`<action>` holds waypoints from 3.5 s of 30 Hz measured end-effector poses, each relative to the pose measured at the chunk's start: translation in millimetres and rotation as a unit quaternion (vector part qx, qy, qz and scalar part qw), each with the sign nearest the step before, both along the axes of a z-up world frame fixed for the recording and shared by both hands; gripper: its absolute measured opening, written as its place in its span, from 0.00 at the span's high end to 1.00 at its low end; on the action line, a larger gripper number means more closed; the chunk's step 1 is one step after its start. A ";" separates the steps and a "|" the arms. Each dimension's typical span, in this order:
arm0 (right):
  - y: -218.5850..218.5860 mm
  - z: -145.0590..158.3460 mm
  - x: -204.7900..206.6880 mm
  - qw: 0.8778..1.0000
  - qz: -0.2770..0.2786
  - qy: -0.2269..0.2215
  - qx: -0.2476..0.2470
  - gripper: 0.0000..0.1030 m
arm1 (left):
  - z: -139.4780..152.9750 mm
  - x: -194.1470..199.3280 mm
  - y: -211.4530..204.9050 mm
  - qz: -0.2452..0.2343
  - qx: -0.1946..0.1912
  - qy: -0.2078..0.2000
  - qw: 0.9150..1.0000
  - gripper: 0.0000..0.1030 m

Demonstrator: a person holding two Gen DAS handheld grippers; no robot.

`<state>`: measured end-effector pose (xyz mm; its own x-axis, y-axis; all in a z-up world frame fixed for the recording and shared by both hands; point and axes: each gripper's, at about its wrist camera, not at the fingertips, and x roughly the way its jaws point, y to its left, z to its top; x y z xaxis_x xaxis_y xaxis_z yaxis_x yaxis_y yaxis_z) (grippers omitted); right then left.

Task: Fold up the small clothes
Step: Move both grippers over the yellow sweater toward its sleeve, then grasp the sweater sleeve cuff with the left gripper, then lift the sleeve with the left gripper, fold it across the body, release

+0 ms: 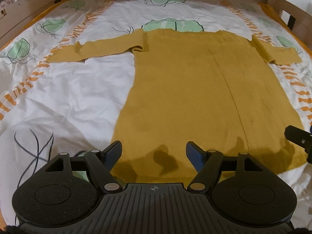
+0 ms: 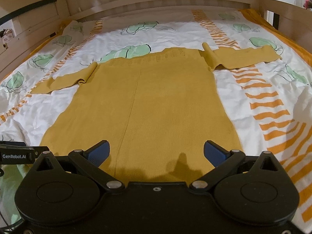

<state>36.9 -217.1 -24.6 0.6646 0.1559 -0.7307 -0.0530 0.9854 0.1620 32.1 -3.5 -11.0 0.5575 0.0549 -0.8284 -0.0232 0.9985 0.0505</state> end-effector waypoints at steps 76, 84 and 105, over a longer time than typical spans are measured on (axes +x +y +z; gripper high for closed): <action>88.7 -50.6 175.0 0.980 0.149 -0.042 0.122 0.01 | -33.9 250.2 344.4 0.283 -0.115 -0.149 0.940 0.95; 86.0 -36.4 165.8 0.980 0.142 -0.051 0.129 0.01 | 44.7 228.2 353.4 0.282 -0.063 -0.209 0.934 0.95; 6.5 -26.2 155.8 0.993 0.074 -0.038 0.083 0.00 | 163.2 254.9 158.7 0.101 -0.095 -0.269 0.953 0.95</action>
<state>192.7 -210.6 -50.8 0.6773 0.3697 -0.6361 -0.2129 0.9261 0.3115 287.0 155.1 152.1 0.8985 0.0828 -0.4311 -0.1867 0.9609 -0.2046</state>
